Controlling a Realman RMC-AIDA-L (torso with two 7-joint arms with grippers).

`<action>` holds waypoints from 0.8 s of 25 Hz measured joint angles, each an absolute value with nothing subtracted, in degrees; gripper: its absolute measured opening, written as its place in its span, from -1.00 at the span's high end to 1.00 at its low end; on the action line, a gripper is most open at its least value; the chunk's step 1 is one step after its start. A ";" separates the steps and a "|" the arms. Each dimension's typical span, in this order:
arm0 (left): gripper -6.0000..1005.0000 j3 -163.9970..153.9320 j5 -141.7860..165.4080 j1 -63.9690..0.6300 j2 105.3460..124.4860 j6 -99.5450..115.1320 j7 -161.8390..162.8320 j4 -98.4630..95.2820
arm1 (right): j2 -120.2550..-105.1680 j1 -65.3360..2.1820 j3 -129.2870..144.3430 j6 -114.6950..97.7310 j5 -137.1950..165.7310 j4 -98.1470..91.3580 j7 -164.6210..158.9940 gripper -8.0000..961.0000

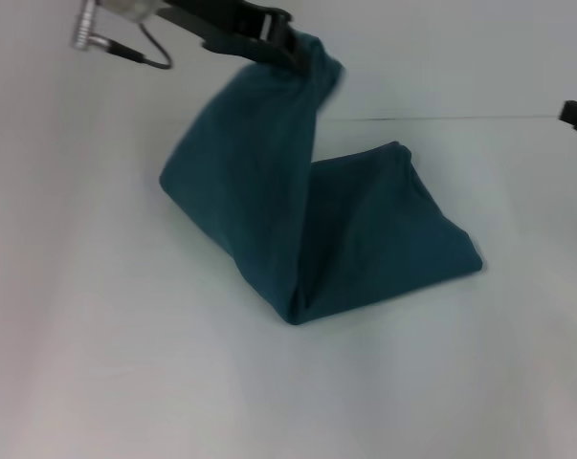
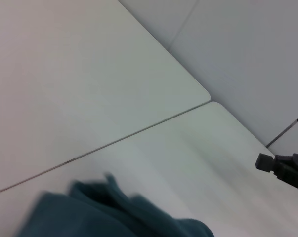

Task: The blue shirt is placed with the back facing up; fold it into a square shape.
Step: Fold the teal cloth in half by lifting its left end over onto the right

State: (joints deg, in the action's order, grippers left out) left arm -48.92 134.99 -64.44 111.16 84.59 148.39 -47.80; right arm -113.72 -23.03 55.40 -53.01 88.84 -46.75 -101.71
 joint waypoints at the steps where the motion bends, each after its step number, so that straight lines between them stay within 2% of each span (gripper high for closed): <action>1: 0.91 -49.58 134.99 -65.02 111.54 83.75 148.36 -47.23 | -113.79 -22.97 53.76 -54.06 89.98 -46.78 -101.95 0.98; 7: 0.91 -54.58 135.03 -67.83 113.60 78.61 149.14 -45.06 | -114.05 -22.87 49.05 -57.50 93.41 -47.04 -102.14 0.98; 17: 0.91 -56.27 135.14 -70.34 114.53 72.37 149.77 -42.38 | -114.08 -22.90 48.18 -57.80 95.48 -47.33 -102.18 0.98; 18: 0.91 -56.28 135.17 -70.62 115.88 71.50 149.76 -41.73 | -114.07 -22.91 48.06 -57.86 95.53 -47.38 -102.18 0.98; 20: 0.91 -56.28 135.18 -70.60 117.17 70.30 149.71 -41.48 | -113.97 -22.90 47.70 -58.30 95.67 -47.43 -102.19 0.98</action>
State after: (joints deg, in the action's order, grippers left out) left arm -56.28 135.18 -70.60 117.17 70.30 149.71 -41.48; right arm -113.97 -22.90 47.70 -58.30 95.67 -47.43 -102.19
